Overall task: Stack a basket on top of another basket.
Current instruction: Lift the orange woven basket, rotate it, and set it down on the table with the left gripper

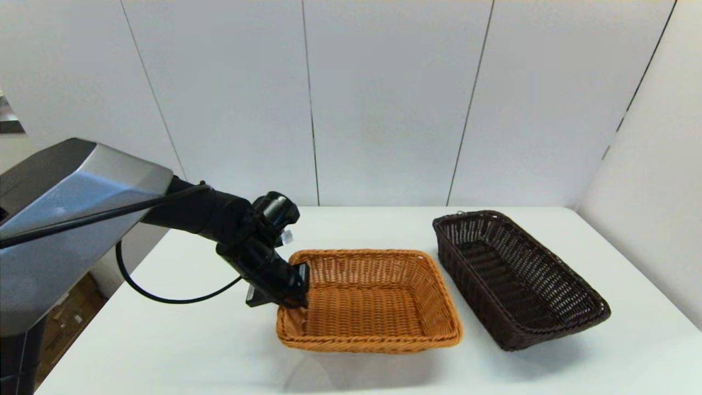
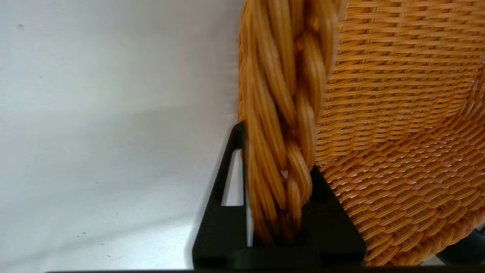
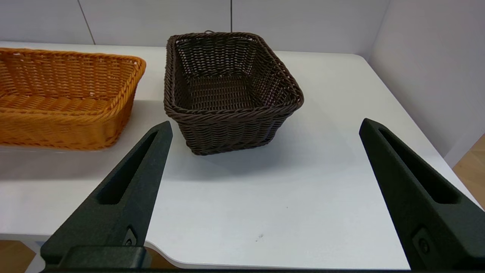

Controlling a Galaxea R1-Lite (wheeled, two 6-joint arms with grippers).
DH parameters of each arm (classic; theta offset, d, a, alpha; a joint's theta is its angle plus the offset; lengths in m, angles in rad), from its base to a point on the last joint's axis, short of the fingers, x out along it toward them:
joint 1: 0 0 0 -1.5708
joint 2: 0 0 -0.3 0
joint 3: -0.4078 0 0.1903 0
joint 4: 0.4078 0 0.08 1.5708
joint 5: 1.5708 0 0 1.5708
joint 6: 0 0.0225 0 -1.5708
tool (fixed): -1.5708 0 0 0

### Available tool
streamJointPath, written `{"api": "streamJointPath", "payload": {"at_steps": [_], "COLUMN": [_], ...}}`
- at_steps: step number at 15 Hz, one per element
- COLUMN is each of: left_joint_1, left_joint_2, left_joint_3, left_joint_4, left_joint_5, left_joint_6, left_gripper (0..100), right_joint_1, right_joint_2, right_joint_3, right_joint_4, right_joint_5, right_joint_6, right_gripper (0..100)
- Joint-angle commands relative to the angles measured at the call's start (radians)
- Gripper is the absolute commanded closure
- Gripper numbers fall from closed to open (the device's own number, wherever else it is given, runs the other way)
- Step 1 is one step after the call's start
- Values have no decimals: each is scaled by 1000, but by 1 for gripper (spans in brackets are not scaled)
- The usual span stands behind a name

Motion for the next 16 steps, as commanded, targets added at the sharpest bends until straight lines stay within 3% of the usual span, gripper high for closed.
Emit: {"api": "streamJointPath", "payload": {"at_steps": [1,8,16], "left_joint_1": [-3,17,167], "left_joint_2": [1,-79,-304], "left_joint_3": [1,4,25], "left_joint_4": [3,8,157], "left_joint_5": [1,10,11], "left_joint_6": [-1,0,37], "left_gripper": [0,0,0], "right_joint_1": [0,0,0], "right_joint_2": [1,1,1], "right_joint_3": [0,0,2], "right_joint_4": [0,0,0], "right_joint_5": [0,0,0], "right_joint_6": [-1,1,-1], "right_gripper": [0,0,0]}}
